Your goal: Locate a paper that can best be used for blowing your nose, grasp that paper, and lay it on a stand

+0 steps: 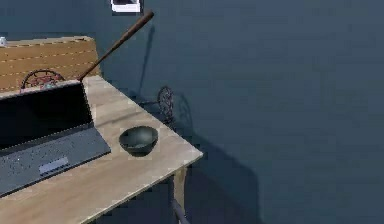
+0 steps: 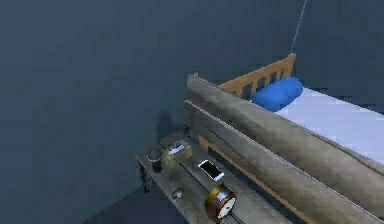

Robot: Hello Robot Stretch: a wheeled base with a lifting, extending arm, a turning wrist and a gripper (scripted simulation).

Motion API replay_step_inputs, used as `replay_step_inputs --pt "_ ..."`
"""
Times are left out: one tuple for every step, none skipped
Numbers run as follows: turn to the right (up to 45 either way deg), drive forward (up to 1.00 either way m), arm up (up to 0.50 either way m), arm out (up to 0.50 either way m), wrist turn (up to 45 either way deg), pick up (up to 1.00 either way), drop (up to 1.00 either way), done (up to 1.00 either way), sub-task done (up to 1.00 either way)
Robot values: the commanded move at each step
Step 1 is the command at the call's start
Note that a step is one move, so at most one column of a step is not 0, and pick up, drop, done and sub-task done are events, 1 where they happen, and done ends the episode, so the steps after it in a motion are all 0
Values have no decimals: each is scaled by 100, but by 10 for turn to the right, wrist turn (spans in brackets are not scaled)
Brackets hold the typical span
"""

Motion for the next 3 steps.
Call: replay_step_inputs --pt "450 0 0 0 0 0 0 0 0" --pt "450 0 0 0 0 0 0 0 0" --pt "30 0 0 0 0 0 0 0 0"
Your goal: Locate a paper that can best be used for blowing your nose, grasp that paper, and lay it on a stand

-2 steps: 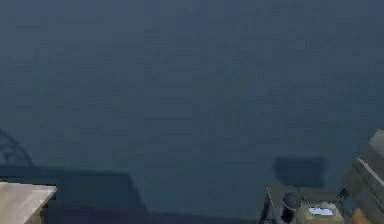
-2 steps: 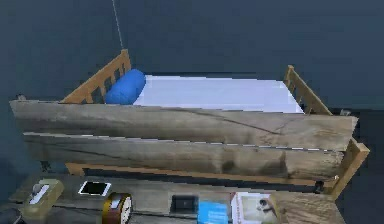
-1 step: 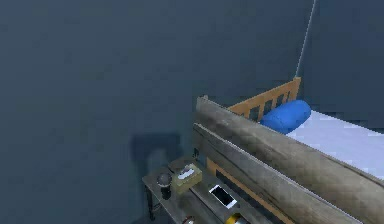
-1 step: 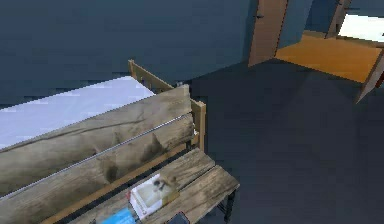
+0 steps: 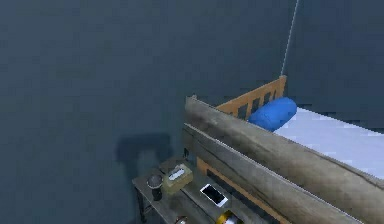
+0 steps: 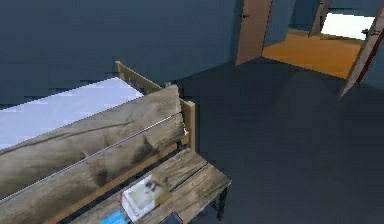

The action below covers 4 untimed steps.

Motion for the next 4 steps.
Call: replay_step_inputs --pt "0 5 0 0 0 0 0 0 0" --pt "-450 0 0 0 0 0 0 0 0" --pt "-450 0 0 0 0 0 0 0 0" --pt "0 0 50 0 0 0 0 0 0"
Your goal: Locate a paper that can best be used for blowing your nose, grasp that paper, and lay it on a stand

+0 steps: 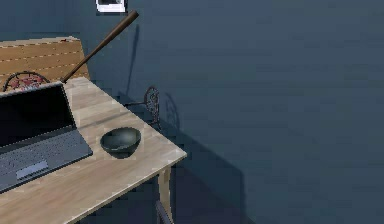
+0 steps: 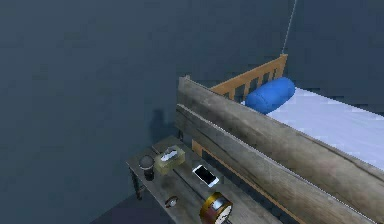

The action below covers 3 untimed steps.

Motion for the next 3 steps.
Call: replay_step_inputs --pt "0 0 4 0 0 0 0 0 0" --pt "0 0 0 50 0 0 0 0 0" --pt "0 0 0 0 450 0 0 0 0"
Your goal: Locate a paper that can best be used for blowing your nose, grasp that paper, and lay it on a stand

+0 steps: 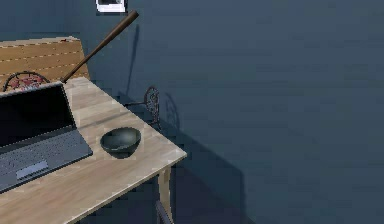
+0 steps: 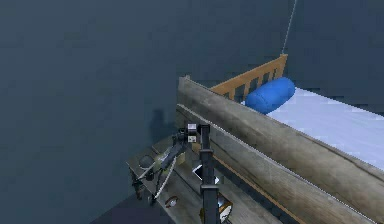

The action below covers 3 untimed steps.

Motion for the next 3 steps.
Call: replay_step_inputs --pt "0 0 0 0 450 0 0 0 0" --pt "0 0 0 0 420 0 0 0 0" --pt "0 0 -30 0 0 0 0 0 0"
